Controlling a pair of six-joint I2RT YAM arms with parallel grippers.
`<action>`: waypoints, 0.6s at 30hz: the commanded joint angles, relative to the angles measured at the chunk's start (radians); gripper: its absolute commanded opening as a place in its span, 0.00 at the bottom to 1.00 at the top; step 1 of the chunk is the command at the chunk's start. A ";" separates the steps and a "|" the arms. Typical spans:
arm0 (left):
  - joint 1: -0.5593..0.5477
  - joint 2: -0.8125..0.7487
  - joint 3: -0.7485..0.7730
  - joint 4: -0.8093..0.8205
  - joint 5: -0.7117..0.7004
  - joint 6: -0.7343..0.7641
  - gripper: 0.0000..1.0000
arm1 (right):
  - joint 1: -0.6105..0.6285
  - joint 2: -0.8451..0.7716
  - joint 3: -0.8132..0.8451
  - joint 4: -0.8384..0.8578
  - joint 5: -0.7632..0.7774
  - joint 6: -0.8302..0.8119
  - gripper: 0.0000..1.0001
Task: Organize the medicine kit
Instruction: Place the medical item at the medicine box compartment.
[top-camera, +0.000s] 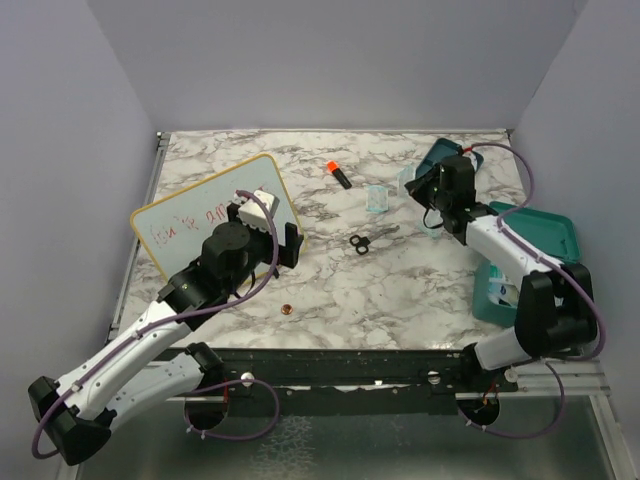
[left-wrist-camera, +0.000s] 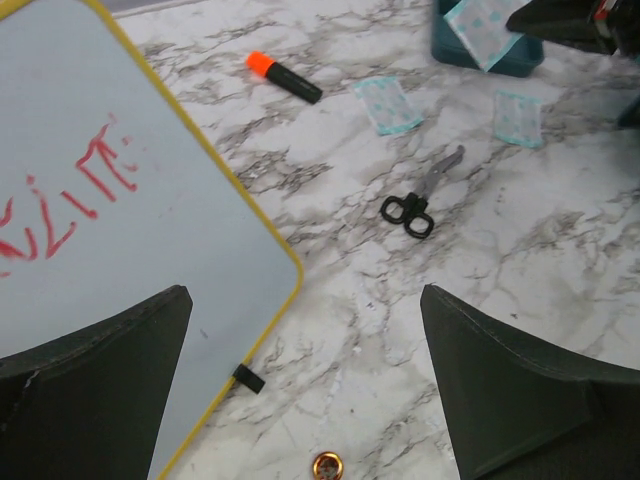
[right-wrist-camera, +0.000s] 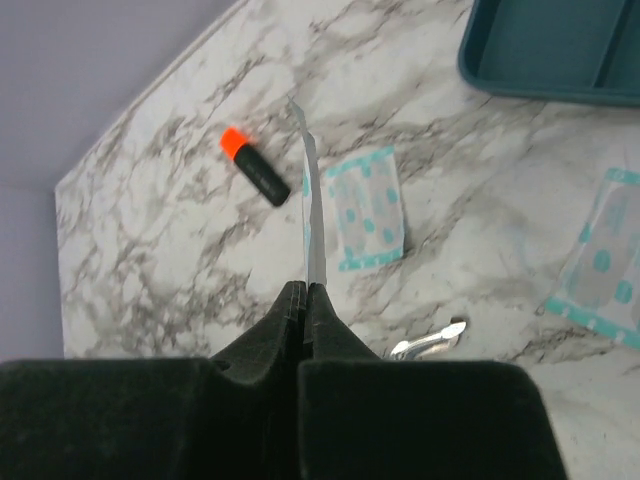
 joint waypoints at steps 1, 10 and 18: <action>0.001 -0.072 -0.071 -0.011 -0.182 0.072 0.99 | -0.033 0.139 0.096 0.072 0.189 0.060 0.00; 0.002 -0.110 -0.101 -0.018 -0.166 0.072 0.99 | -0.073 0.414 0.281 0.106 0.299 0.178 0.01; 0.002 -0.136 -0.108 -0.027 -0.184 0.080 0.99 | -0.111 0.553 0.409 0.032 0.361 0.266 0.01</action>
